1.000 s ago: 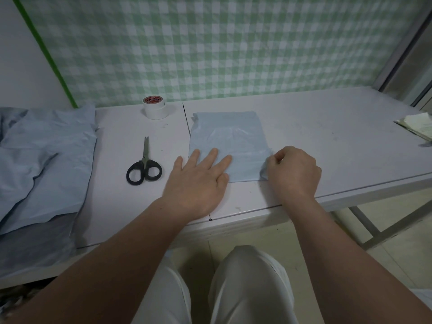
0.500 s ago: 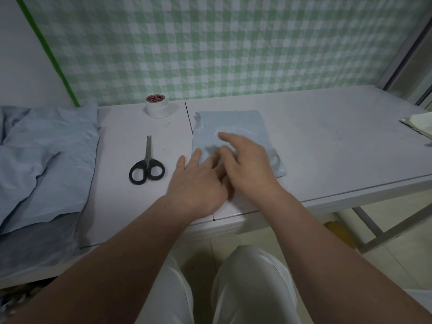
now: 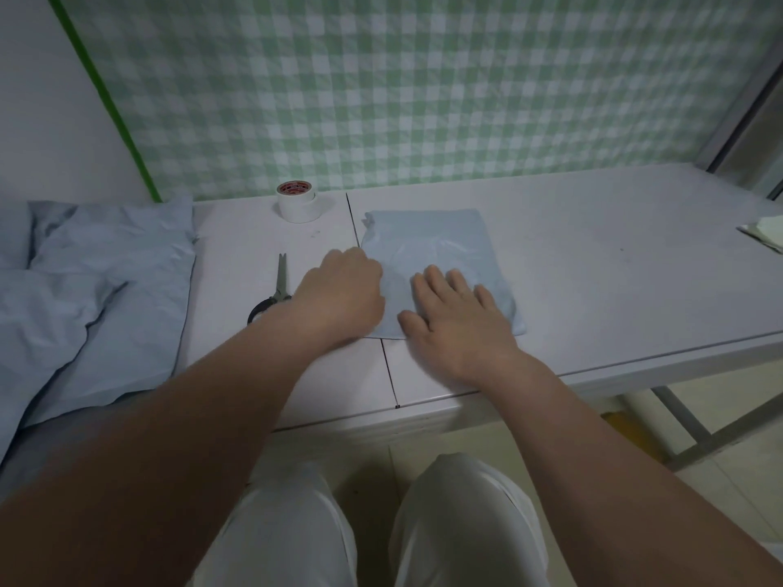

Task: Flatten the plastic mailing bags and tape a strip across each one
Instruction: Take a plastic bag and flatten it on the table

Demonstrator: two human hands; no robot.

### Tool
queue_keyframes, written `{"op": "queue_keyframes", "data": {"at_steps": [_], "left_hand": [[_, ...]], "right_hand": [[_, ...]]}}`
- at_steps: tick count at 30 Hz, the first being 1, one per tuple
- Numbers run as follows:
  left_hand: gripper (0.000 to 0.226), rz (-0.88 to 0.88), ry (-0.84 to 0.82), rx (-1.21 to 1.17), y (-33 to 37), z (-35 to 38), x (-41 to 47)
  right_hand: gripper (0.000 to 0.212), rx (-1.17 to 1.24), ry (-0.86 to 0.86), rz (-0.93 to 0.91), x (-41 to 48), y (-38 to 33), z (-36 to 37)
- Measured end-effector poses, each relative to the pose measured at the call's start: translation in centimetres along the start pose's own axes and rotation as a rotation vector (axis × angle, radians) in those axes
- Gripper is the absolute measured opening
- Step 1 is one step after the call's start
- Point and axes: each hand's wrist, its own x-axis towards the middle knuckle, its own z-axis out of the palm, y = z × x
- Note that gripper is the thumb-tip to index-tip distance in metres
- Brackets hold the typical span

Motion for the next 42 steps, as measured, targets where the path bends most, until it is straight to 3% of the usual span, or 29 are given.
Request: {"op": "queue_keyframes", "data": {"at_steps": [2,4,10,15,24,42], "left_hand": [[0.023,0.012,-0.054,-0.025,-0.1,-1.3,0.8],[0.006,0.034,-0.109,-0.124,-0.1,-2.2,1.4],[0.023,-0.003,-0.179,-0.318,-0.7,-3.1,2.3],[0.011,-0.016,-0.25,-0.347,-1.3,-3.2,2.2],[0.02,-0.042,-0.199,-0.425,-1.0,-2.9,2.3],[0.015,-0.137,0.003,-0.411,-1.5,-2.0,2.0]], "right_hand": [[0.055,-0.005,-0.006,0.008,0.0,0.0,0.0],[0.057,-0.005,-0.014,0.01,-0.2,-0.1,-0.1],[0.057,-0.004,-0.013,0.011,-0.3,-0.3,-0.2],[0.06,0.004,-0.028,0.016,-0.4,-0.2,-0.3],[0.057,-0.001,-0.018,0.014,-0.4,-0.3,-0.3],[0.062,0.022,-0.077,0.028,-0.8,-0.4,-0.8]]}}
